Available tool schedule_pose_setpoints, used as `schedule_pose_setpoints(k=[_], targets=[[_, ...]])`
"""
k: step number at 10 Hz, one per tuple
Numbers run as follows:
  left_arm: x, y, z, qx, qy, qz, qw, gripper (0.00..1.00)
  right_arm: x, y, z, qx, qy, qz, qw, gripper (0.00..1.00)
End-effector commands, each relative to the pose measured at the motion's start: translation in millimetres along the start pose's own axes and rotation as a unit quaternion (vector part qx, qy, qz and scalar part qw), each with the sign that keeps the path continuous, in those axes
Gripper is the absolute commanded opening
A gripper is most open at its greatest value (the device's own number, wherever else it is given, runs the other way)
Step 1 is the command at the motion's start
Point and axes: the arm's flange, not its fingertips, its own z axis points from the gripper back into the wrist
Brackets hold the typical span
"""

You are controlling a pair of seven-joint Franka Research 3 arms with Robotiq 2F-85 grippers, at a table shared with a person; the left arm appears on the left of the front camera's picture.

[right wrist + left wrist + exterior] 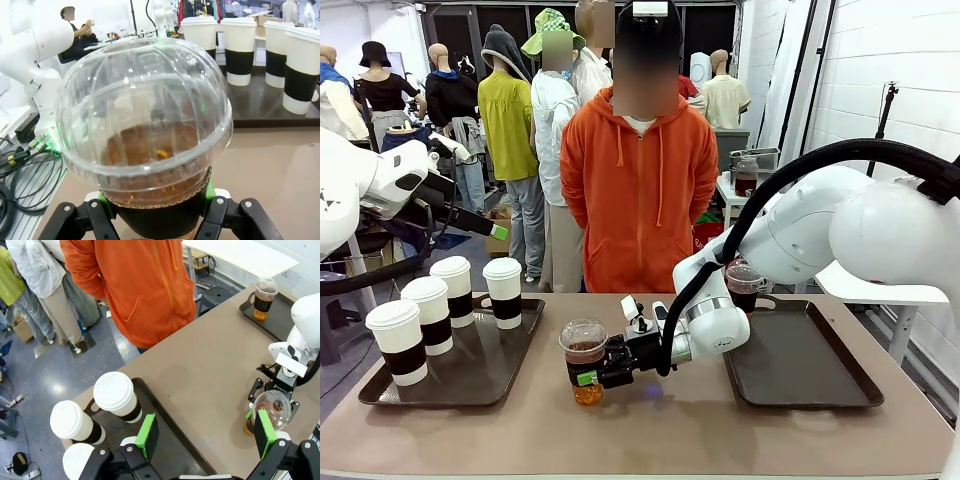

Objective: Distribute the coffee onto the tray.
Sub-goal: Pick up another iced Americano from the middle of the table and place it on the right Handle tray.

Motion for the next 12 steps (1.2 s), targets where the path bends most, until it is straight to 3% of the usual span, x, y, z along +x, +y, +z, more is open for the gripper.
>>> schedule_pose_setpoints(k=[1, 4, 7, 12], targets=[[-0.9, 1.3, 0.2, -0.002, 0.001, 0.003, 1.000, 1.00, 8.9, 5.6, 4.5, 0.021, -0.009, -0.022, 0.999, 0.72], [-0.9, 1.3, 0.2, -0.002, 0.001, 0.003, 1.000, 1.00, 41.0, 31.5, 36.8, 0.031, -0.006, -0.027, 0.999, 0.72], [-0.9, 1.3, 0.2, -0.002, 0.001, 0.003, 1.000, 1.00, 65.6, 59.0, 102.3, 0.023, -0.006, -0.028, 0.999, 0.72], [-0.9, 1.3, 0.2, -0.002, 0.001, 0.003, 1.000, 1.00, 58.0, 87.9, 223.7, -0.054, -0.037, -0.023, 0.998, 0.72]])
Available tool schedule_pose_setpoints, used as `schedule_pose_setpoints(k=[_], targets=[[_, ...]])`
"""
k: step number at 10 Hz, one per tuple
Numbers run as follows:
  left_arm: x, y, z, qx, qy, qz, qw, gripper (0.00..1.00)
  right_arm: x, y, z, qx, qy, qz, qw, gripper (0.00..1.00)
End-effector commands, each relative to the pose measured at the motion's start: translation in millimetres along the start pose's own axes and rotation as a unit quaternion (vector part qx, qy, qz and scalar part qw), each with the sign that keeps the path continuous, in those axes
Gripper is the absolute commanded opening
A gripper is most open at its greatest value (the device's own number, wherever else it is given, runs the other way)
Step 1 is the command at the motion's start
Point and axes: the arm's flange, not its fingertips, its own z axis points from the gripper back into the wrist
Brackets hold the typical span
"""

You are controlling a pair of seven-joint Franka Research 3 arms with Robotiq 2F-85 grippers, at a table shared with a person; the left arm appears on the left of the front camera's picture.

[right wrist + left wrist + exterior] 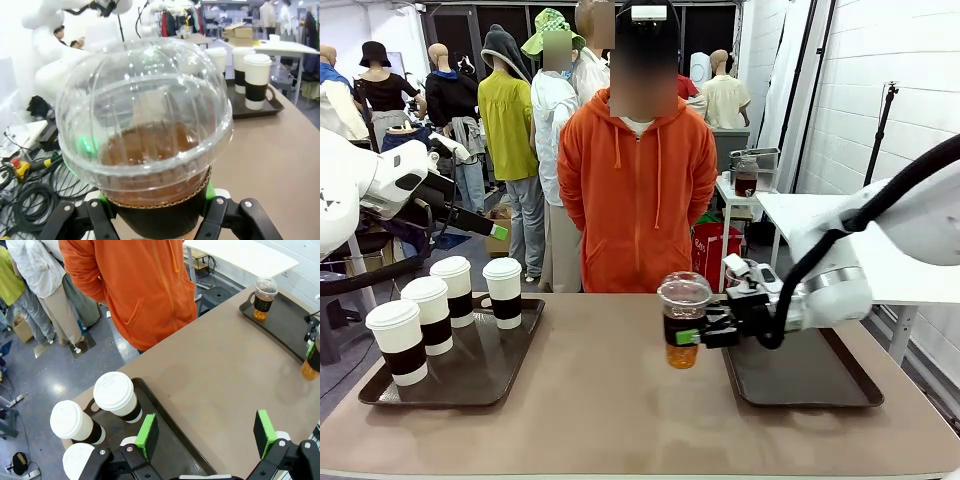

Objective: Distribute the coffee onto the tray.
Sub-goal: Pick up another iced Americano from the middle of the table and place it on the right Handle tray.

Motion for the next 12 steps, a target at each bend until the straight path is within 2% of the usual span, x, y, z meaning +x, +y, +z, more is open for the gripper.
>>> schedule_pose_setpoints(k=[1, 7, 12], targets=[[-0.8, 1.1, 0.1, -0.002, 0.001, 0.002, 1.000, 1.00, -1.6, -2.7, 31.8, -0.014, -0.009, -0.004, 1.000, 0.72], [-0.8, 1.1, 0.1, -0.002, 0.001, 0.002, 1.000, 1.00, -26.0, -49.3, 116.4, -0.033, 0.004, -0.014, 0.999, 0.72], [-0.8, 1.1, 0.1, -0.002, 0.001, 0.002, 1.000, 1.00, -50.4, -75.9, 154.5, -0.038, 0.016, -0.008, 0.999, 0.72]])
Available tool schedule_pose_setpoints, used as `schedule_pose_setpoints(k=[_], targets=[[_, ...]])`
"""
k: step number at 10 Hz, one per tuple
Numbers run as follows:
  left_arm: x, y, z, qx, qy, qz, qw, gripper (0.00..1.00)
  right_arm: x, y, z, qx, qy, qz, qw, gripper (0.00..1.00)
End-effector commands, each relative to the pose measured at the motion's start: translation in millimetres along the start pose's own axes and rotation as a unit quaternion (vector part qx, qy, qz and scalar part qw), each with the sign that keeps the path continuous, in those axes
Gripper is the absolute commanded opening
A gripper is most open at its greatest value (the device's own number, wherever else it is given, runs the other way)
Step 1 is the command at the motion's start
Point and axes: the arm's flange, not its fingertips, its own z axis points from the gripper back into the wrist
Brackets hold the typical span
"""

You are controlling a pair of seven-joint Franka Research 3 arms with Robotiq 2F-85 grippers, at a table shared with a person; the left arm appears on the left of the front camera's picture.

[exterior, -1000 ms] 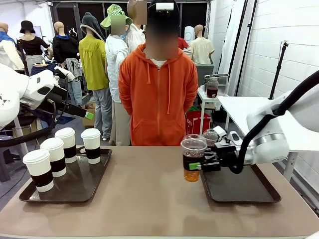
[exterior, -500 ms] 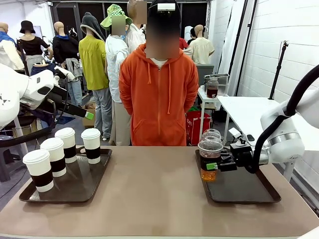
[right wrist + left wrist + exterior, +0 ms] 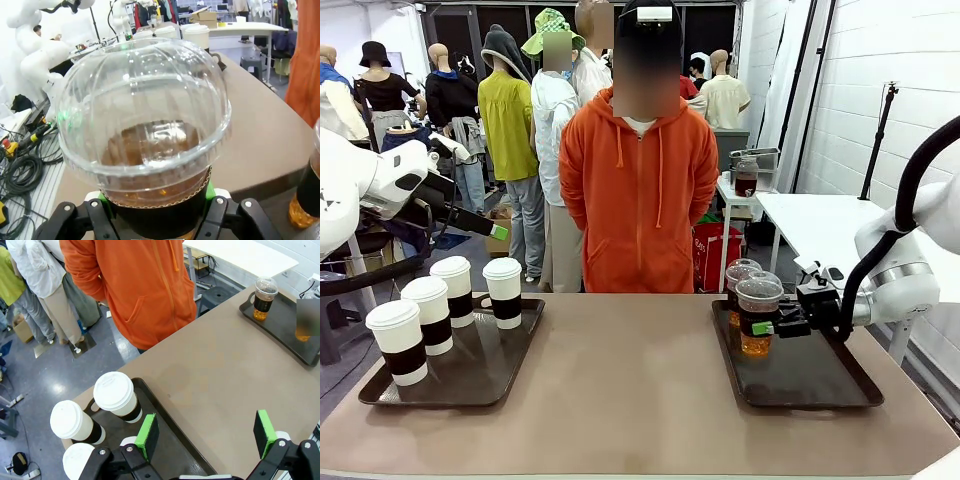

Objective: Distribute the coffee onto the tray.
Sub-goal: Pick up another iced Americano from the middle of the table and place it on the right Handle tray.

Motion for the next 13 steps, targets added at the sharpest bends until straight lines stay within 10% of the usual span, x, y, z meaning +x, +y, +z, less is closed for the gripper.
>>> schedule_pose_setpoints(k=[1, 13], targets=[[-0.8, 1.2, 0.1, -0.002, 0.001, 0.002, 1.000, 1.00, -9.4, -8.1, 6.1, 0.003, -0.010, 0.016, 1.000, 0.72], [-0.8, 1.2, 0.1, -0.002, 0.001, 0.002, 1.000, 1.00, -59.4, -34.4, 2.6, -0.035, -0.038, -0.006, 0.999, 0.72]])
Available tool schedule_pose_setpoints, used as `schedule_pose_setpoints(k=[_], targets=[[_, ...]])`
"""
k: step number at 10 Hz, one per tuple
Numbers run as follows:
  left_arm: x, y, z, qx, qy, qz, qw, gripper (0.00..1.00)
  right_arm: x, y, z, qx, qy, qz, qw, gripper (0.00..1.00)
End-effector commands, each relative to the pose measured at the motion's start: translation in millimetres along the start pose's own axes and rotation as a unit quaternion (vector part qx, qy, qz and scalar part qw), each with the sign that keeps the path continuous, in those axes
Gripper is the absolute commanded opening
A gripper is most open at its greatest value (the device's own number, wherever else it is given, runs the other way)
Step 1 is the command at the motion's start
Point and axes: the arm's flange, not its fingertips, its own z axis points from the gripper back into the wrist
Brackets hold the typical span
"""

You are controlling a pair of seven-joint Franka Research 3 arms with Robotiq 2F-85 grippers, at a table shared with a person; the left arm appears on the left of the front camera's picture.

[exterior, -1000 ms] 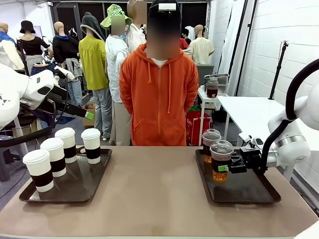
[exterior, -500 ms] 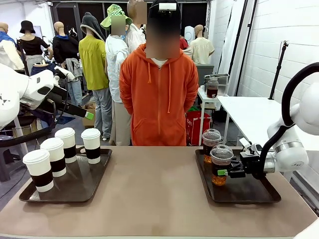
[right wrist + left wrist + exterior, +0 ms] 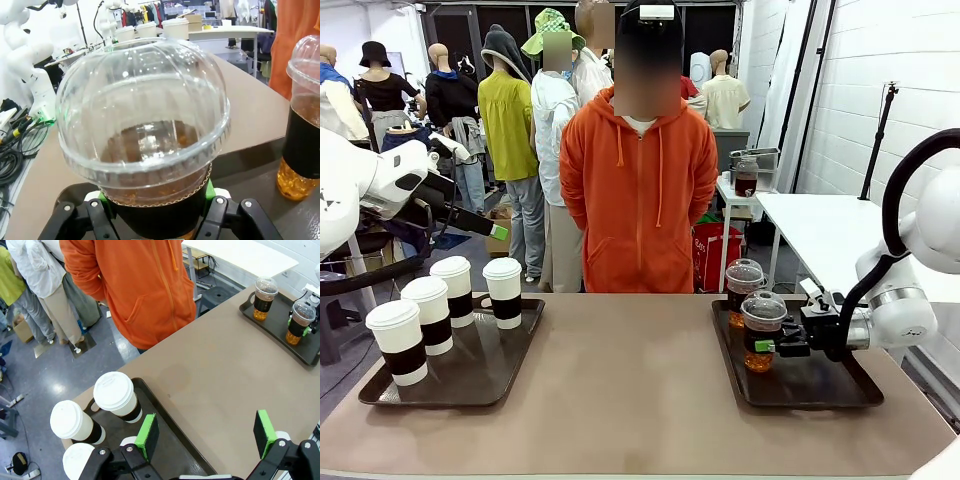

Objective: Distribute the coffee onto the tray.
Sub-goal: Pick up another iced Americano from the middle of the table and place it on the right Handle tray.

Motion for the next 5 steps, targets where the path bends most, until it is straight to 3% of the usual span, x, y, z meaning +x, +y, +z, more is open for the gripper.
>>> schedule_pose_setpoints(k=[1, 2, 5], targets=[[-0.8, 1.1, 0.1, -0.002, 0.001, 0.002, 1.000, 1.00, 3.0, -6.0, -1.9, -0.003, -0.008, -0.019, 1.000, 0.92], [-0.8, 1.1, 0.1, -0.002, 0.001, 0.002, 1.000, 1.00, 2.4, -5.3, -0.5, -0.003, -0.005, -0.024, 1.000, 1.00], [-0.8, 1.1, 0.1, -0.002, 0.001, 0.002, 1.000, 1.00, -3.4, 1.8, 7.7, -0.014, -0.005, -0.042, 0.999, 1.00]])
